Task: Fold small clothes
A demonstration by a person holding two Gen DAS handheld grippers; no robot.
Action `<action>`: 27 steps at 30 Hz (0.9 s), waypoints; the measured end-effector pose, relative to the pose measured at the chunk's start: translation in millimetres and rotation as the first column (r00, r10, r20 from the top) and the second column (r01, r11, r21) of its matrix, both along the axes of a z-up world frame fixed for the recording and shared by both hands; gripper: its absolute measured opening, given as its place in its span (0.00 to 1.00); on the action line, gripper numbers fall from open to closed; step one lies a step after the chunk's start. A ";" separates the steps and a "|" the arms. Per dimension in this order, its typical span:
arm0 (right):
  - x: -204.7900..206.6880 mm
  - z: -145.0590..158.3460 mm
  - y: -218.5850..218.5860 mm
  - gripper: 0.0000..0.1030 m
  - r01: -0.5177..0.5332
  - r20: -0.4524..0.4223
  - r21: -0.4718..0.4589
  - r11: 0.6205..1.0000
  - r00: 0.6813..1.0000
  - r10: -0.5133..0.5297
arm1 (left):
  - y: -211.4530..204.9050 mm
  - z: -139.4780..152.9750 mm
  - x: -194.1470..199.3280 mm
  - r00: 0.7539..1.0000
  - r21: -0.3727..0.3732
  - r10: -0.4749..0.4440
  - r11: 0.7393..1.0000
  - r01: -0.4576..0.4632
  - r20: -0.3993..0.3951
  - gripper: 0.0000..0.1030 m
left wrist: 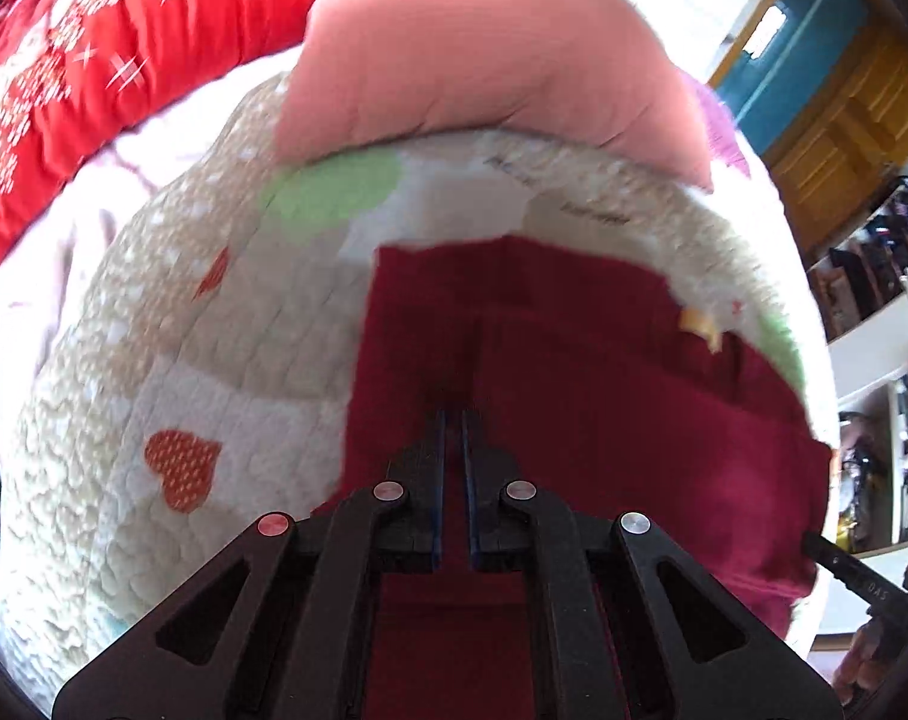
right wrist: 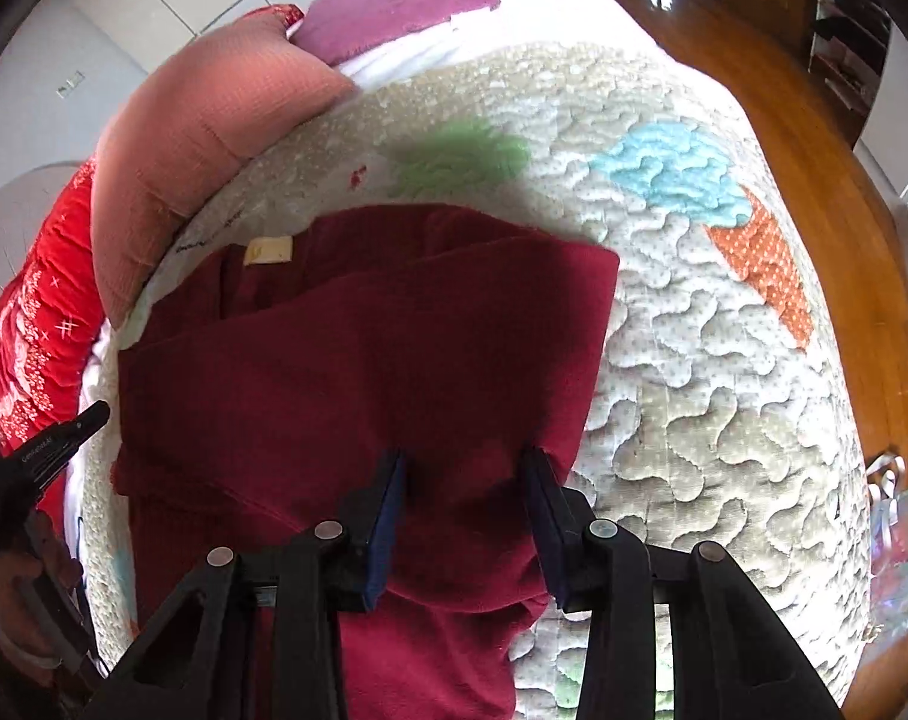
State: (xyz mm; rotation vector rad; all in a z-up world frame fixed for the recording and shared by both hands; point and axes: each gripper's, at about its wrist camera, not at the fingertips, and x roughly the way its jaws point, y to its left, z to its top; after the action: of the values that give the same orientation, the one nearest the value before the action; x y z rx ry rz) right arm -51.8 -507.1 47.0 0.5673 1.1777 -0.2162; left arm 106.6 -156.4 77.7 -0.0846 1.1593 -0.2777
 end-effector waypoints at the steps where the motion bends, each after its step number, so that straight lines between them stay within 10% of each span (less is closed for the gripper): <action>1: -1.6 4.7 0.3 0.35 -0.005 0.012 0.003 1.000 1.000 0.005 | 4.1 -2.9 -0.9 1.000 -0.014 0.010 1.000 -0.011 -0.017 0.04; 8: -11.2 43.3 5.2 0.35 -0.024 0.106 0.008 1.000 0.994 0.023 | 15.2 4.6 4.4 0.997 -0.133 0.047 0.990 -0.054 -0.057 0.12; 10: -11.5 39.5 4.9 0.35 -0.014 0.106 0.036 0.999 0.994 0.010 | 6.9 5.3 7.4 0.997 -0.126 0.048 0.990 -0.055 -0.058 0.42; 13: -13.3 31.3 4.1 0.35 0.001 0.105 0.067 0.998 0.994 -0.008 | -2.9 5.1 6.3 0.998 -0.125 0.049 0.991 -0.053 -0.030 0.57; 18: -14.3 18.4 3.4 0.35 0.014 0.086 0.071 0.997 0.996 -0.020 | -22.1 -11.2 13.8 0.999 -0.081 0.020 0.996 -0.024 -0.048 0.57; 21: -13.7 14.3 1.2 0.35 0.020 0.075 0.070 0.997 0.997 -0.025 | -30.4 -13.6 13.3 0.999 -0.062 -0.022 0.998 0.020 -0.026 0.11; 27: -9.2 31.7 2.0 0.35 0.006 0.121 0.050 0.999 0.993 -0.012 | -11.2 15.5 3.6 0.998 -0.153 -0.054 0.987 0.057 0.024 0.10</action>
State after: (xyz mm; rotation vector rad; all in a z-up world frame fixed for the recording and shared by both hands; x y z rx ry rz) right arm -61.0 -505.1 78.7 0.6208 1.0654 -0.1585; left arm 110.1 -167.7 93.2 -0.1845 1.1208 -0.4167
